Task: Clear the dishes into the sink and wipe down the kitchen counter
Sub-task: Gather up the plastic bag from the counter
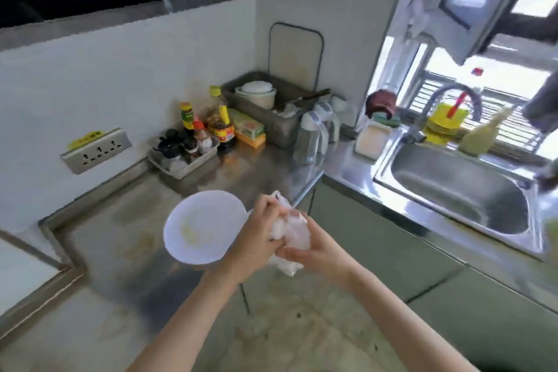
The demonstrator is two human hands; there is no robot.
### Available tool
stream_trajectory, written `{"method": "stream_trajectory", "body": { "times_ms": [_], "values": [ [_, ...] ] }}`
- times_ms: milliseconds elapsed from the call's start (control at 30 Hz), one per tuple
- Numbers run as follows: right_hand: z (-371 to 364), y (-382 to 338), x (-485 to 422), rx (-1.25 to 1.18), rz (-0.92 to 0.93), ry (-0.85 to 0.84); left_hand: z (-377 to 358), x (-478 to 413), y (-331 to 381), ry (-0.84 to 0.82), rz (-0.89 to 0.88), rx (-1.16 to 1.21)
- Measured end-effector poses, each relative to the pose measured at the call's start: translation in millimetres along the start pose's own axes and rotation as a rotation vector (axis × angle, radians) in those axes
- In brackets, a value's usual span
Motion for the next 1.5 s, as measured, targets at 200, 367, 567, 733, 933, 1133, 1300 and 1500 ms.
{"method": "stream_trajectory", "body": {
  "times_ms": [200, 367, 567, 733, 933, 1133, 1300, 1500],
  "values": [
    [100.2, 37.7, 94.5, -0.27, -0.055, 0.293, -127.0, -11.5, 51.0, -0.192, -0.013, 0.169],
    [172.9, 105.6, 177.9, -0.428, -0.152, 0.493, -269.7, -8.9, 94.0, -0.534, -0.09, 0.125],
    [275.4, 190.7, 303.1, -0.404, -0.333, 0.931, -431.7, 21.7, 174.8, -0.799, -0.29, 0.0],
    [347.9, 258.5, 402.3, -0.288, -0.382, 1.116, -556.1, 43.0, 206.4, -1.127, -0.302, -0.007],
    [402.4, 366.9, 491.0, -0.277, -0.508, 1.316, -703.7, 75.7, 209.7, -1.447, -0.028, 0.127],
    [440.1, 492.9, 519.0, -0.124, -0.715, 1.368, -852.3, 85.9, 172.6, -1.29, 0.035, 0.148],
    [449.3, 609.3, 511.8, -0.62, -0.656, 1.346, -962.5, 97.7, 121.2, -1.293, 0.137, 0.207],
    [469.1, 767.0, 537.1, -0.362, -0.862, 1.616, -1084.9, 132.4, 53.9, -1.3, -0.051, 0.037]
  ]
}}
Point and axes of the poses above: each hand's wrist, its own x-axis away from the middle knuckle, its own z-axis out of the back of the hand, y = z × x, the point moved 9 cm from there along -x, towards the middle knuckle, and after that the axes turned 3 degrees about y, right-handed, at the moved point
